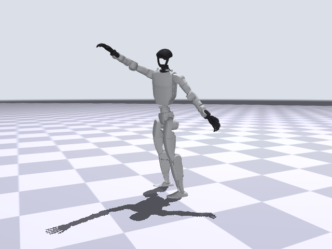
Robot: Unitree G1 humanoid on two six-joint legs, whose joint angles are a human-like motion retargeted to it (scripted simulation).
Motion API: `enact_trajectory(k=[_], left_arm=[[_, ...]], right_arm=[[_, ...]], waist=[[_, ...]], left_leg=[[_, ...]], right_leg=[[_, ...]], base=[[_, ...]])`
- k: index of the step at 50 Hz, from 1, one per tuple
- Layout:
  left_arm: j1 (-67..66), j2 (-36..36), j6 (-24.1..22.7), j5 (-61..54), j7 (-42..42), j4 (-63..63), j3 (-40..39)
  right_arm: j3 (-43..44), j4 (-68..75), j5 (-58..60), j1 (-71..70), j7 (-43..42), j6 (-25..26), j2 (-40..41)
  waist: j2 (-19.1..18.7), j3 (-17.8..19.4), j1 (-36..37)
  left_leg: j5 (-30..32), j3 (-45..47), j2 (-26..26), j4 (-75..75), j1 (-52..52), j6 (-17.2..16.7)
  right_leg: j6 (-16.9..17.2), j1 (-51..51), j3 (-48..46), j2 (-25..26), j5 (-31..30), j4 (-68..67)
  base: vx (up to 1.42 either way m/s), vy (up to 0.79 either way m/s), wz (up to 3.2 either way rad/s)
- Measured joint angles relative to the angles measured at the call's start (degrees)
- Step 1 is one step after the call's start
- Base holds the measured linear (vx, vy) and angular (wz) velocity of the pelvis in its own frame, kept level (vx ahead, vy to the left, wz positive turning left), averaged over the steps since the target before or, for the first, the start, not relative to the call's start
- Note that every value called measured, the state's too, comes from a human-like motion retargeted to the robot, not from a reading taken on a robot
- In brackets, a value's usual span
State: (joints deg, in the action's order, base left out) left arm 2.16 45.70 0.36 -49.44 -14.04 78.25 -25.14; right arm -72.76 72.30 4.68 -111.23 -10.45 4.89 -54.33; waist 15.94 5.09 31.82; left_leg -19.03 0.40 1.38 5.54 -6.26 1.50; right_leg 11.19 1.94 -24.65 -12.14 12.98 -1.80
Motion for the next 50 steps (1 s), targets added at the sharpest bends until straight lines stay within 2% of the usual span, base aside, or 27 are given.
enact_trajectory(k=[4, 9, 13, 20, 23, 27, 31, 35, 38, 40, 41, 42, 43, 48, 50], left_arm=[[2.33, 1.8, 4.37, -5.59, 4.47, 2.18, -5.17], [4.63, 8.53, 8.13, -8.94, 6.4, 7.0, -9.61], [6.26, 16.45, 7.35, -10.46, 6.37, 8.15, -11.62], [12.36, 33.63, 4.4, -16.87, 6.13, 4.55, -11.19], [17.0, 41.5, 3.31, -20.32, 5.76, 1.05, -10.39], [23.85, 51.18, 1.59, -23.03, 6.13, -5.53, -8.75], [28.13, 58.87, 0.59, -21.03, 7.42, -12.63, -7.31], [26.86, 64.49, 1.18, -14.62, 8.53, -18.45, -8.24], [20.47, 67.8, 2.3, -7.6, 8.53, -21.74, -12.02], [0.48, 76.38, 3.8, -1.86, 7.96, -20.16, -29.42], [-17.58, 80.53, 3.21, 2.12, 7.37, -18.52, -45.33], [-32.56, 83.3, 2.73, 6.15, 6.81, -17.96, -57.96], [-41.4, 83.3, 2.46, 10.25, 6.32, -19.56, -64.07], [-65.6, 83.3, 3.62, 28.82, 8.39, -27.26, -74.39], [-67.99, 83.3, 4.44, 33.99, 11.44, -29.68, -73.52]], right_arm=[[8.5, -2.27, 3.3, 15.22, 4.49, 1.61, 3.64], [20.15, -3.8, 8.32, 36.03, 8.39, 2.91, 8.36], [26.69, -3.93, 11.67, 52.98, 9.07, 2.62, 11.69], [31.92, -0.51, 14.35, 82.46, 12.36, 3.04, 16.81], [37.05, 2.16, 9.31, 94.08, 13.99, 4.23, 18.62], [47.62, 5.43, -3.74, 106.82, 13.49, 5.13, 18.61], [58.59, 7.82, -16.78, 114.65, 10.76, 5.1, 14.34], [67.36, 9.27, -25.86, 116.97, 6.95, 4.76, 7.93], [71.29, 9.39, -31.4, 114.33, 4.51, 4.36, 4.04], [71.94, 10.42, -35.61, 109.6, 3.82, 4.41, 5.68], [75.12, 11.18, -37.42, 110.92, 4.06, 4.16, 6.42], [77.72, 11.7, -39.07, 111.73, 4.48, 4.03, 6.45], [79.17, 11.73, -40.4, 111.51, 5.29, 4.1, 5.06], [78.83, 12.89, -44.03, 101.29, 10.01, 5.59, 2.5], [78.4, 13.18, -45.14, 95.49, 10.92, 5.8, 3.23]], waist=[[-2.28, 0.48, 2.44], [-5.53, -0.06, 3.47], [-8.9, -1.18, 3.14], [-15.48, -4.44, -0.78], [-18.39, -5.92, -4.64], [-22.43, -7.16, -12.3], [-26.77, -6.9, -22.32], [-30.4, -5.22, -33.19], [-31.67, -2.99, -41.03], [-28.8, -1.07, -45.31], [-27.72, -2.27, -44.34], [-27.18, -3.29, -43.91], [-27.74, -3.94, -44.58], [-26.12, -4.0, -51.35], [-23.41, -2.74, -54.1]], left_leg=[[0.83, -2.44, -0.77, -0.29, -0.46, -0.1], [1.8, -4.36, -1.55, -0.92, -0.87, -0.79], [2.33, -4.82, -1.94, -1.44, -0.94, -1.47], [2.68, -3.94, -2.37, -1.82, -0.74, -1.81], [2.6, -3.22, -2.49, -1.7, -0.55, -1.7], [2.3, -1.93, -2.49, -1.44, -0.16, -1.75], [1.8, 0.0, -2.2, -1.19, 0.44, -2.01], [1.18, 2.68, -1.64, -1.0, 1.21, -2.1], [0.66, 5.23, -1.03, -0.89, 1.99, -1.75], [0.25, 7.15, -0.61, -0.81, 2.95, -1.35], [0.09, 8.28, -0.48, -0.94, 3.42, -1.06], [-0.07, 9.42, -0.31, -1.05, 3.81, -0.78], [-0.23, 10.56, -0.06, -1.16, 4.02, -0.5], [-0.97, 15.96, 0.92, -1.64, 5.38, 0.72], [-1.2, 17.87, 1.15, -1.73, 5.81, 1.13]], right_leg=[[-1.79, -1.13, -2.51, -0.47, 0.3, 0.26], [-2.92, -1.87, -4.64, -1.0, 0.58, 0.5], [-3.24, -2.0, -5.34, -1.34, 0.67, 0.59], [-3.07, -1.75, -4.89, -1.89, 0.51, 0.8], [-2.78, -1.66, -4.3, -2.07, 0.39, 0.94], [-2.18, -1.5, -3.12, -2.2, 0.26, 1.08], [-1.37, -1.06, -1.23, -2.12, 0.16, 1.05], [-0.58, -0.14, 1.6, -1.81, 0.05, 0.82], [-0.21, 0.84, 4.44, -1.34, -0.04, 0.47], [-0.1, 1.24, 6.62, -0.96, -0.1, 0.17], [-0.06, 1.61, 7.89, -0.79, -0.2, 0.08], [-0.02, 2.06, 9.17, -0.57, -0.33, 0.0], [0.01, 2.68, 10.45, -0.25, -0.5, -0.08], [0.63, 5.19, 16.44, 1.39, -1.66, -0.36], [1.31, 6.01, 18.52, 1.96, -2.3, -0.35]], base=[[0.01, 0.01, 0.6], [0.0, 0.01, 0.4], [0.0, 0.01, 0.1], [0.0, 0.0, 0.0], [0.01, 0.0, -0.21], [0.02, -0.01, -0.29], [0.02, -0.02, -0.44], [0.01, -0.03, -0.63], [0.0, -0.03, -0.82], [-0.02, -0.04, -0.96], [-0.01, -0.04, -1.05], [-0.01, -0.03, -1.1], [-0.01, -0.03, -1.09], [-0.03, -0.03, -1.04], [-0.05, -0.03, -0.92]])
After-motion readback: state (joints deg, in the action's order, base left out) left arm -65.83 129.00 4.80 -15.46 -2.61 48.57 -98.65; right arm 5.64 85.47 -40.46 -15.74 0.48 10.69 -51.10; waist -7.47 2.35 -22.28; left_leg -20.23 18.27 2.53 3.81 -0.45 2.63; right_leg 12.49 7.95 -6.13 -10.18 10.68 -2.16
